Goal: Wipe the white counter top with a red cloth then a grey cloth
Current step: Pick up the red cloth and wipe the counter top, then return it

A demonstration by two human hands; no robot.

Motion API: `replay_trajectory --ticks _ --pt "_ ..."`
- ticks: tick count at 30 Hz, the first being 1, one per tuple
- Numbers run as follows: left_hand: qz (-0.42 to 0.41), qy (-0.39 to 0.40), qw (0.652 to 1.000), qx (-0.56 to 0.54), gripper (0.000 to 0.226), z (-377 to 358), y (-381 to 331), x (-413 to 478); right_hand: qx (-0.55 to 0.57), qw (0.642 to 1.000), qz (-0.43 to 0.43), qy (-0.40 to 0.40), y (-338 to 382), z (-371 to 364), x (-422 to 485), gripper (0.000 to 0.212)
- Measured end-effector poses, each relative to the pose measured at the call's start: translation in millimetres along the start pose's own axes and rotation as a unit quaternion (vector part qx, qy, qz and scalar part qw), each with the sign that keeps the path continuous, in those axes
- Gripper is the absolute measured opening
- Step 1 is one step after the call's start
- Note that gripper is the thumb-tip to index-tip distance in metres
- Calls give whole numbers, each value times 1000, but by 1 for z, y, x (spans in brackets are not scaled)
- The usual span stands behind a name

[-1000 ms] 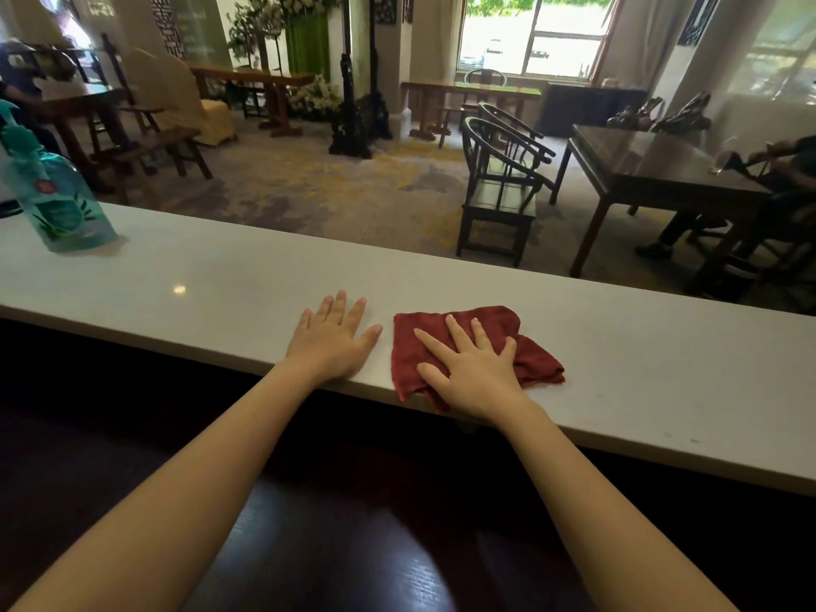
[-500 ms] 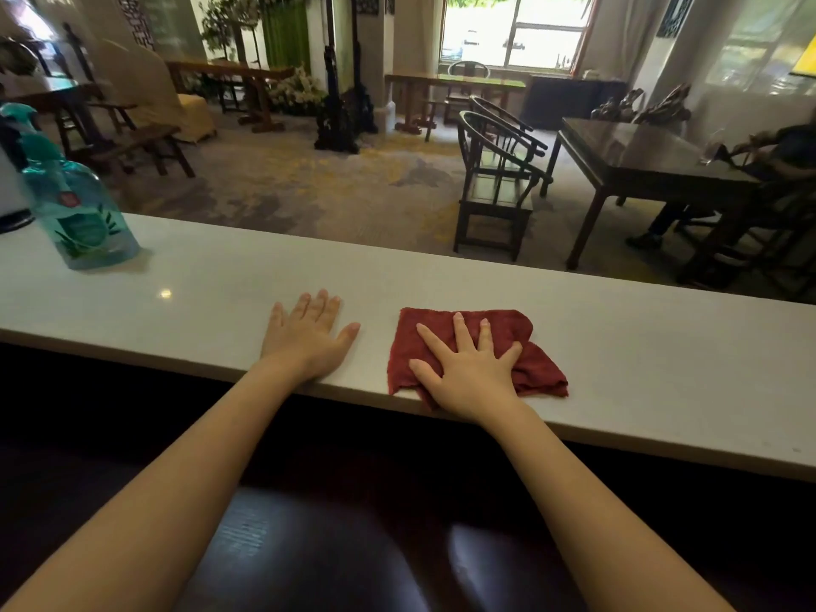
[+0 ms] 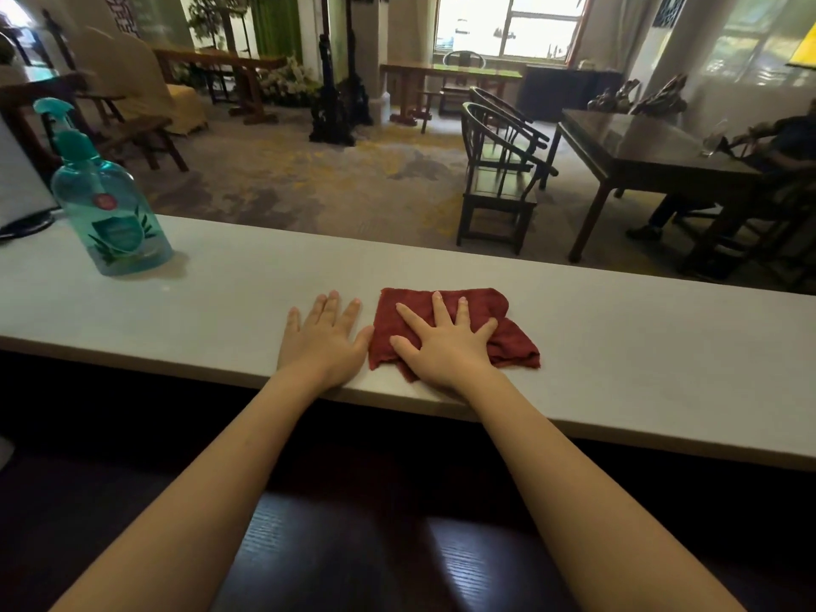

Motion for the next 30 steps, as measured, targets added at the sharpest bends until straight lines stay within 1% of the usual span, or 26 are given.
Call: replay_trajectory --ticks 4,8,12,15,19,24,30 --pt "-2 2 1000 0 62 1 -1 -3 -12 1000 22 -9 -6 -2 -17 56" --pt "-9 4 1000 -7 62 1 1 -3 -8 999 24 -44 -33 -10 -59 55" --pt "-13 -1 1000 -10 63 2 3 -3 -19 998 -38 -40 -76 -3 -80 53" --pt "-15 -7 1000 -8 63 1 4 -4 -19 995 -98 -11 -110 8 -67 52" --pt "-15 -5 1000 -6 64 1 2 -4 6 992 -124 9 -134 20 -34 54" --pt "-11 -3 1000 -6 63 1 2 -4 13 994 -109 -6 -113 27 15 55" --pt "-10 -8 1000 -6 62 -1 1 -1 4 1000 -26 -7 -39 15 51 56"
Point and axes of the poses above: each hand's wrist, its own x-axis towards the middle knuckle, its own z-axis out of the back of the hand, y = z × x, the point moved 2 cm from there along x, towards the middle knuckle, and after that the axes turned 9 degrees about z, right-handed, at the moved point
